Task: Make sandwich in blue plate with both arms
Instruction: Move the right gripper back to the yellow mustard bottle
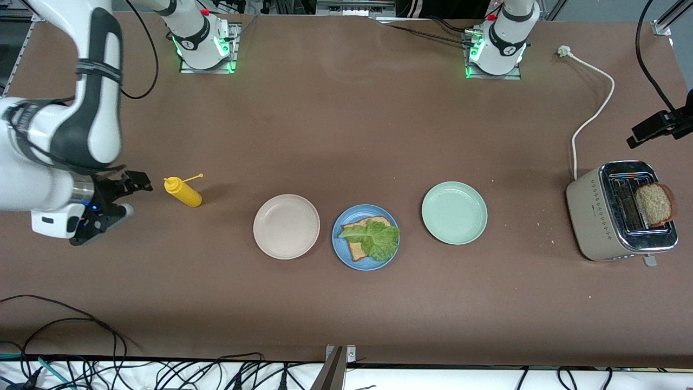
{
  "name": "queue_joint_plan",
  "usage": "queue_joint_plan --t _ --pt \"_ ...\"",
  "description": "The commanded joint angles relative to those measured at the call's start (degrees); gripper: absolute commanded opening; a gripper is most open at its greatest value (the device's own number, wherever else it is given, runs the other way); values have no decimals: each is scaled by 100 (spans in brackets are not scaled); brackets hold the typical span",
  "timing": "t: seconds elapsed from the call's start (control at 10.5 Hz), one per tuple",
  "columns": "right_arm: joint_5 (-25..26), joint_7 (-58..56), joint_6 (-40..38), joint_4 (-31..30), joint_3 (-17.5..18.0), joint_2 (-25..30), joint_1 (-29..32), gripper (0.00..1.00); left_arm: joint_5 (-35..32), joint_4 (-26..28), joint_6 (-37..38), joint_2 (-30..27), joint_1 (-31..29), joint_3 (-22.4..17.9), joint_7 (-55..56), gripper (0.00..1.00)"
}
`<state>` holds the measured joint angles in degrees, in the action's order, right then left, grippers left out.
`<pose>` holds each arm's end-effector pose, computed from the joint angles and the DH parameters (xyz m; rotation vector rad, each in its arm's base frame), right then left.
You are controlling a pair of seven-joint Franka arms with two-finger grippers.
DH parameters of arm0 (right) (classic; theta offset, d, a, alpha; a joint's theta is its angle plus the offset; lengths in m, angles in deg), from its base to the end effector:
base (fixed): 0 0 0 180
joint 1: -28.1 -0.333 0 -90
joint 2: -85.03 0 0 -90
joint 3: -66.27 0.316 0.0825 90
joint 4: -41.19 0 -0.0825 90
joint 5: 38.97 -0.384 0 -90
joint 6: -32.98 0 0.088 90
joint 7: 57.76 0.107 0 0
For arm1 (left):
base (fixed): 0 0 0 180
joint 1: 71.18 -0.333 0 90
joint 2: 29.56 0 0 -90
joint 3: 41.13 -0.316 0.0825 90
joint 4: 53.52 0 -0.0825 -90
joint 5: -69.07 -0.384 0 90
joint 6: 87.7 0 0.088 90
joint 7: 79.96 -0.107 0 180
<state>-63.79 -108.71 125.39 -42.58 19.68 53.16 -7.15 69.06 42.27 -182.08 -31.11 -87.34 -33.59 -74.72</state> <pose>0.6577 0.0055 0.4170 -2.8294 -0.9583 0.2733 0.5452 0.0817 0.5981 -3.1149 -0.3786 -0.0033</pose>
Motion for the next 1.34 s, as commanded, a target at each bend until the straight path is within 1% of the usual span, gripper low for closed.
queue_joint_plan --t 0.0,0.19,0.29,0.38,0.48,0.67,0.76,0.86,0.95,1.15,1.24 --pt "-1249 -2884 32 -938 54 332 569 100 97 -121 69 67 -71 28 -84 100" --pt "-1788 -4590 -20 -1237 80 147 904 100 106 -95 69 67 -62 46 -76 100" --pt "-2068 -5252 -168 -1421 89 120 1054 100 158 -95 69 67 -62 46 -76 100" --pt "-2324 -5737 -535 -1440 89 -80 1316 100 167 -95 69 67 -62 46 -76 100" --pt "-2692 -6177 -939 -1441 106 -308 1562 99 168 -86 78 67 -71 46 -76 100" --pt "-3368 -7527 -1346 -1441 115 -879 1837 100 168 -86 78 67 -71 46 -76 100" --pt "-3546 -7743 -1583 -1441 124 -1091 1985 100 168 -78 78 67 -71 46 -76 100" --pt "-3748 -8041 -1707 -1441 237 -1284 2152 100 168 -77 78 67 -71 46 -76 100" --pt "-3941 -8349 -1734 -1423 499 -1417 2397 100 168 -77 78 76 -71 46 -76 100" --pt "-4066 -8667 -1682 -1405 1167 -1471 2864 100 168 -77 78 76 -80 37 -84 100" --pt "-4197 -8799 -1664 -1405 1370 -1488 2979 100 168 -77 78 76 -89 37 -84 100"
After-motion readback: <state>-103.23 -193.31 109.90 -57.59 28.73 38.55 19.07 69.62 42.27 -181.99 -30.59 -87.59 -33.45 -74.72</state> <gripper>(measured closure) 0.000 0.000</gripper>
